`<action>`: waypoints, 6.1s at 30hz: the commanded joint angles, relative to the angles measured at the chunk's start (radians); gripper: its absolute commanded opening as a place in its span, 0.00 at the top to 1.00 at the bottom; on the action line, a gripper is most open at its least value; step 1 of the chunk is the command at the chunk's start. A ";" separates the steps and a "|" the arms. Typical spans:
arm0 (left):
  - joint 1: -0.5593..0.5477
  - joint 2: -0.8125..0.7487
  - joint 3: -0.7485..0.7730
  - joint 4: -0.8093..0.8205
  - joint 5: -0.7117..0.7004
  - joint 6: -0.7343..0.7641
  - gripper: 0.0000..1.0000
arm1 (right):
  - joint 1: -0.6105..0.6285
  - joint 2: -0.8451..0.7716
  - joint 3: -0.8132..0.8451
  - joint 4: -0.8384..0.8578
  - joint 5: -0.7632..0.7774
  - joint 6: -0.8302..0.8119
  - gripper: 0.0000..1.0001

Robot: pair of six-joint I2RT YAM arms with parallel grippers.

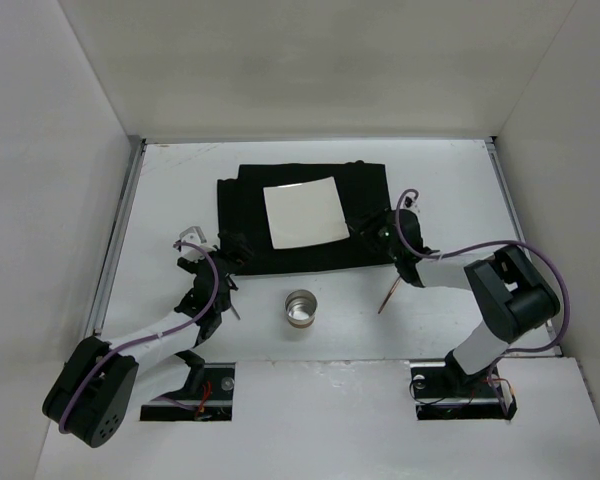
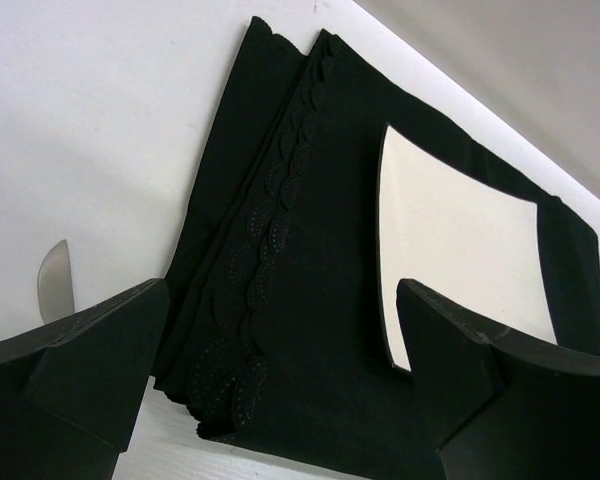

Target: Set the dinner table for one person

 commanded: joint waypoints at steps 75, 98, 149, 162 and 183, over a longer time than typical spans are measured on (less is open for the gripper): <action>-0.040 0.033 0.033 0.044 0.014 0.000 0.00 | 0.579 -0.196 0.380 -0.976 0.130 -0.755 0.48; -0.050 0.056 0.042 0.048 0.008 -0.001 0.00 | 0.138 -0.133 0.521 -0.689 -0.006 -0.599 0.91; -0.352 0.259 0.341 -0.099 0.025 0.164 0.00 | -0.187 -0.223 0.387 -0.476 0.081 -0.514 0.74; -0.601 0.550 0.627 -0.183 0.143 0.234 0.73 | -0.108 -0.601 -0.005 -0.371 0.167 -0.365 0.74; -0.699 0.955 1.010 -0.272 0.339 0.261 0.41 | -0.182 -0.853 -0.151 -0.439 0.206 -0.381 0.79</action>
